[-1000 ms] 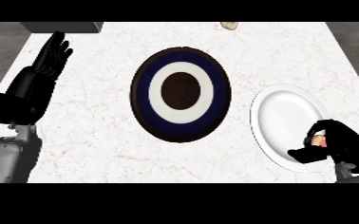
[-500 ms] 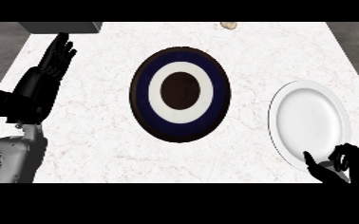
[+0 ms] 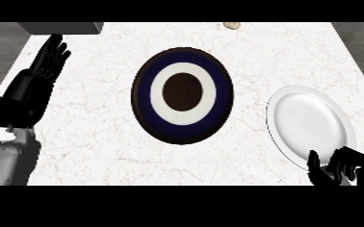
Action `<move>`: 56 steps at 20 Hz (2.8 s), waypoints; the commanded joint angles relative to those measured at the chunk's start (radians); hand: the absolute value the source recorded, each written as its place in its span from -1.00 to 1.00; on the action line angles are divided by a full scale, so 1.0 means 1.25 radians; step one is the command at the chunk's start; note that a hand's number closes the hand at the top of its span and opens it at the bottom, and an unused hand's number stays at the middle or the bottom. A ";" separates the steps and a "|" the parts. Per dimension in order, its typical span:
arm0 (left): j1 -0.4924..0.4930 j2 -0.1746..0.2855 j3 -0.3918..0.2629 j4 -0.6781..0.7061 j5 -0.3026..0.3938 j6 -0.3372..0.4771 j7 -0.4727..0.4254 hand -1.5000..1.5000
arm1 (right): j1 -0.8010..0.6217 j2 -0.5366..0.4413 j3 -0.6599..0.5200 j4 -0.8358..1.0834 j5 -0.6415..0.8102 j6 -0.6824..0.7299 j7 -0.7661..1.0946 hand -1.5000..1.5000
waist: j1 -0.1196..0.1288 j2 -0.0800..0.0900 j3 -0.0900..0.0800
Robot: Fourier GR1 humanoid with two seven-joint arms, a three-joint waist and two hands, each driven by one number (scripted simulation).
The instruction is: Pick the cupcake from the plate and place it in the plate
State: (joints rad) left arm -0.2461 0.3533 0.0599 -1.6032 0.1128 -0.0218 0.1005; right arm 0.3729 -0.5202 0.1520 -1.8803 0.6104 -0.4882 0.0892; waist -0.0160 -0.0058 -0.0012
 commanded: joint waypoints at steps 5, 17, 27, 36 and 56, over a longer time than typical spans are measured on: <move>0.000 -0.030 -0.029 -0.034 -0.023 0.008 0.016 0.00 | -0.044 0.036 0.067 -0.238 -0.007 0.068 0.051 1.00 | 0.013 0.003 0.000; -0.061 -0.021 0.012 0.052 -0.016 -0.035 -0.003 0.00 | -0.520 0.265 0.194 -0.071 0.139 0.257 0.365 1.00 | 0.026 0.009 0.000; -0.039 -0.038 0.012 0.000 -0.027 -0.031 0.034 0.00 | -0.766 0.414 0.199 0.341 0.181 0.149 0.396 1.00 | 0.029 0.007 0.001; -0.020 -0.073 -0.012 0.003 -0.050 -0.036 -0.019 0.00 | -0.945 0.416 0.209 0.702 0.038 -0.016 0.344 1.00 | 0.045 0.012 0.001; -0.068 -0.046 0.029 0.012 -0.039 -0.057 0.031 0.00 | -0.976 0.416 0.152 0.740 -0.484 -0.223 -0.063 -1.00 | 0.027 0.007 0.002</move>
State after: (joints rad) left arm -0.3172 0.2741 0.0741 -1.5856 0.0500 -0.0749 0.1248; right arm -0.8779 0.0000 0.3654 -0.8953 0.1010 -0.7563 0.0683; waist 0.0341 0.0088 0.0010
